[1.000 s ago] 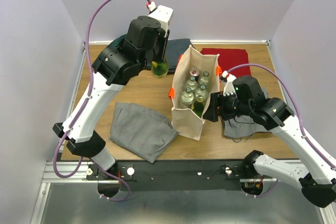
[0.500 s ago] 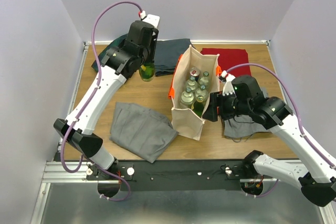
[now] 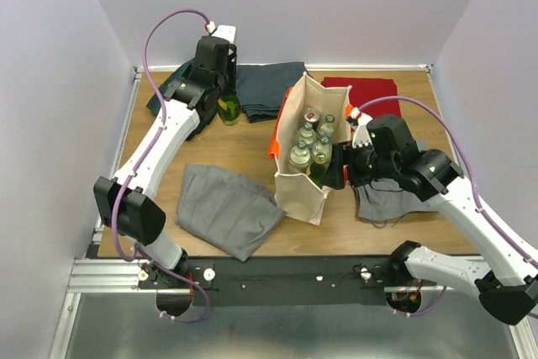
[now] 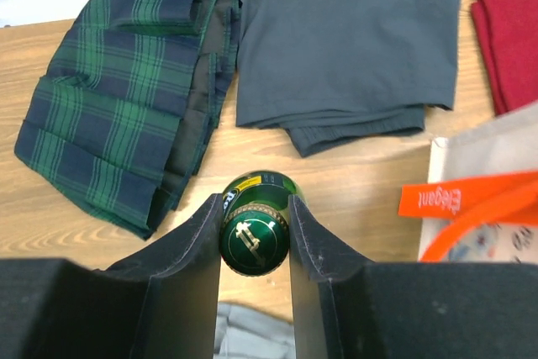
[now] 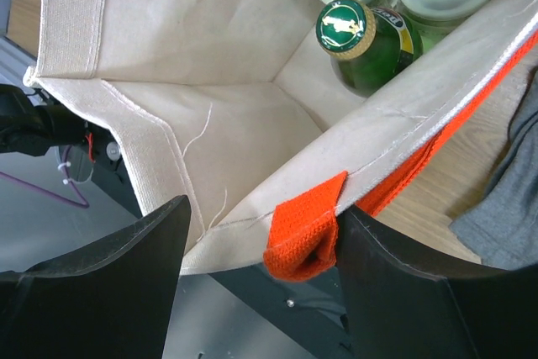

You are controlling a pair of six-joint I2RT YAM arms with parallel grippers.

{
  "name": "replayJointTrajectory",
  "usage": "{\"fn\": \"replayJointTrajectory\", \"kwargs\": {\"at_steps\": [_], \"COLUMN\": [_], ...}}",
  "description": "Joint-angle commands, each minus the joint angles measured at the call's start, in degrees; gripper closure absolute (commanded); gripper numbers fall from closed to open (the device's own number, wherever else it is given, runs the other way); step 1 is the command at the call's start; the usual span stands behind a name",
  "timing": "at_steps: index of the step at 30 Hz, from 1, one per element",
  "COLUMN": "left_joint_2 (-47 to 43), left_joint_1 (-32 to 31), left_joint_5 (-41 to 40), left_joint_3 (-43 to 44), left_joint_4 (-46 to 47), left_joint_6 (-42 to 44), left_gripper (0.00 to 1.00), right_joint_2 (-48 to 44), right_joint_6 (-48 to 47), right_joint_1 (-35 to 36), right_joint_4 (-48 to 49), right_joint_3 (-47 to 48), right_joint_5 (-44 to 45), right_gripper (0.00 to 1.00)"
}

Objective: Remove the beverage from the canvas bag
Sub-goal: Place the drink at the center of the board.

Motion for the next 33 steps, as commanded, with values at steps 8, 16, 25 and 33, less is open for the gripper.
{"fn": "replayJointTrajectory", "kwargs": {"at_steps": [8, 16, 25, 33], "left_joint_2": [5.79, 8.34, 11.06, 12.47], "left_joint_1": [3.31, 5.69, 7.62, 7.62], "left_joint_5": [2.02, 3.24, 5.63, 8.0], "left_joint_3": [-2.81, -4.57, -1.49, -0.7], "left_joint_4": [14.44, 15.84, 15.4, 16.11], "left_joint_6": [-1.76, -2.02, -1.85, -2.9], "left_gripper": [1.0, 1.0, 1.0, 1.0], "right_joint_2": [1.42, 0.63, 0.19, 0.8], "right_joint_6": [-0.9, -0.37, -0.37, -0.63], "right_joint_1": [0.34, 0.34, 0.34, 0.34], "right_joint_4": [1.74, 1.12, -0.46, -0.11], "right_joint_3": [2.1, 2.36, 3.33, 3.15], "right_joint_5": [0.06, 1.11, 2.17, 1.91], "right_gripper": [0.24, 0.24, 0.24, 0.24]}}
